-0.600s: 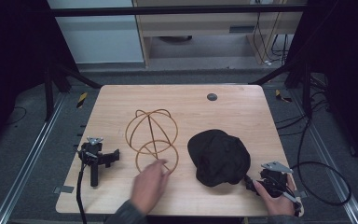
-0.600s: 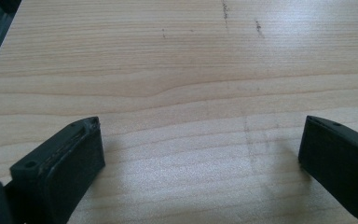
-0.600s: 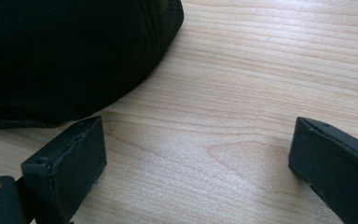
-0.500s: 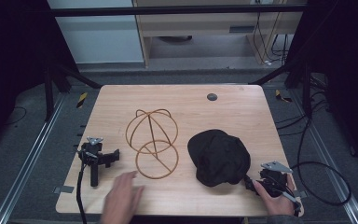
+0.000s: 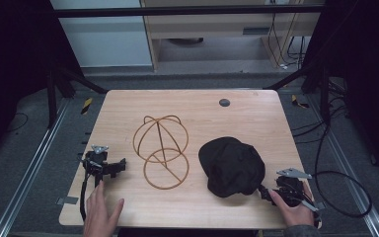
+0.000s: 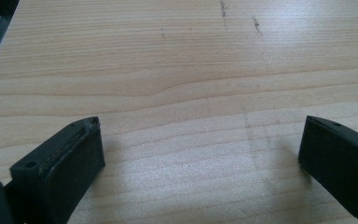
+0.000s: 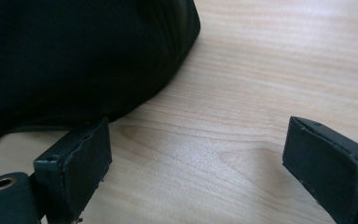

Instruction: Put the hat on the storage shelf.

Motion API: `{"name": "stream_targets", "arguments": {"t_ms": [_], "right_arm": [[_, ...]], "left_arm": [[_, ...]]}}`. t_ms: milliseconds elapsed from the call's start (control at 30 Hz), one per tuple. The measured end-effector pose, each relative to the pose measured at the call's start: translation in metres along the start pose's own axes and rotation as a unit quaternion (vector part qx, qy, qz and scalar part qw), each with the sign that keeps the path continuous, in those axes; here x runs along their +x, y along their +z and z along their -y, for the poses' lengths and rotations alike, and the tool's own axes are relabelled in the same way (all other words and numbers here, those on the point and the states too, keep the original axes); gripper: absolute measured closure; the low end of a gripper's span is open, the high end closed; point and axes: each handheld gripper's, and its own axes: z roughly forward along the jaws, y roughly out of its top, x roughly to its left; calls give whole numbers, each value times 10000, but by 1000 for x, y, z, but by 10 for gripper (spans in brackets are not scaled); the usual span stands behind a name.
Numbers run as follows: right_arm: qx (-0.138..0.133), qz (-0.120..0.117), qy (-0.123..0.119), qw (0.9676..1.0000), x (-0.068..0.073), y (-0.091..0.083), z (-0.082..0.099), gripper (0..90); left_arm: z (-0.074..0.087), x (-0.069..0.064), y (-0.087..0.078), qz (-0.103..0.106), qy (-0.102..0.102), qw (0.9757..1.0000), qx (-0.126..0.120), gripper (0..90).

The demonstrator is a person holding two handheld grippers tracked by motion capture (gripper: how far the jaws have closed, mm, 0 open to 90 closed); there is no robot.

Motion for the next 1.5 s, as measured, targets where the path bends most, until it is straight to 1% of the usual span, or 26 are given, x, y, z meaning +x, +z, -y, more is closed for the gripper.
{"name": "stream_targets", "arguments": {"t_ms": [67,100,133,200,233,300,367,433,467,500,533,600,667,733,800,833,933,967,1033,1133,1233,1267,1367,1500], "right_arm": [[-31,-64,-56,10000,-1,-9,-4,81],[-54,-116,-36,9999,0,-13,-6,81],[-87,-133,-102,9998,-1,-19,-10,82],[-112,-180,-144,9997,-1,-30,-15,85],[-115,-184,-158,9996,-1,-34,-17,85],[-117,-281,-155,9994,-1,-45,-21,86],[-81,-329,-240,9991,-1,-53,-25,88],[-86,-334,-264,9991,-1,-57,-27,88],[-49,-432,-295,9986,2,-65,-32,88],[-38,-493,-297,9983,5,-68,-34,88],[-46,-507,-368,9980,6,-69,-36,88],[16,-567,-506,9971,14,-71,-43,86],[62,-611,-686,9958,20,-70,-49,81],[144,-626,-814,9946,27,-68,-56,77],[214,-659,-881,9937,33,-67,-63,74],[217,-669,-967,9928,37,-66,-68,76],[230,-697,-1114,9911,48,-64,-82,84],[253,-743,-1138,9904,51,-63,-87,84],[275,-744,-1196,9896,57,-60,-94,84],[359,-768,-1323,9876,67,-50,-106,83],[415,-828,-1358,9864,74,-42,-114,82],[439,-824,-1410,9856,76,-38,-117,84],[479,-787,-1348,9866,77,-31,-123,85],[634,-784,-1306,9863,79,-21,-126,78]], "left_arm": [[0,0,0,-5,-6,10000,0,0],[0,0,0,-9,-12,10000,-1,0],[0,0,0,-14,-15,10000,1,0],[0,0,0,-18,-21,10000,1,0],[0,0,0,-19,-25,10000,-1,0],[0,0,0,-18,-21,10000,2,0],[0,0,0,-19,-26,10000,-3,0],[0,-1,0,-27,-35,10000,-4,0],[1,-2,-1,-60,-71,10000,3,0],[1,-2,-1,-79,-90,9999,4,0],[1,-3,-1,-105,-109,9999,9,0],[1,-4,-1,-166,-165,9997,0,0],[1,-4,-1,-168,-174,9997,-2,0],[1,-4,-1,-167,-175,9997,0,0],[1,-4,-1,-167,-174,9997,1,0],[1,-4,-1,-167,-174,9997,1,0],[2,-6,-2,-212,-216,9995,-3,0],[3,-6,-3,-214,-216,9995,-3,0],[3,-6,-3,-229,-235,9995,2,0],[4,-8,-4,-239,-247,9994,3,0],[5,-8,-4,-227,-232,9995,-1,0],[5,-9,-5,-224,-227,9995,1,0],[5,-9,-5,-214,-216,9995,-1,0],[6,-10,-5,-197,-203,9996,-3,0]]}}
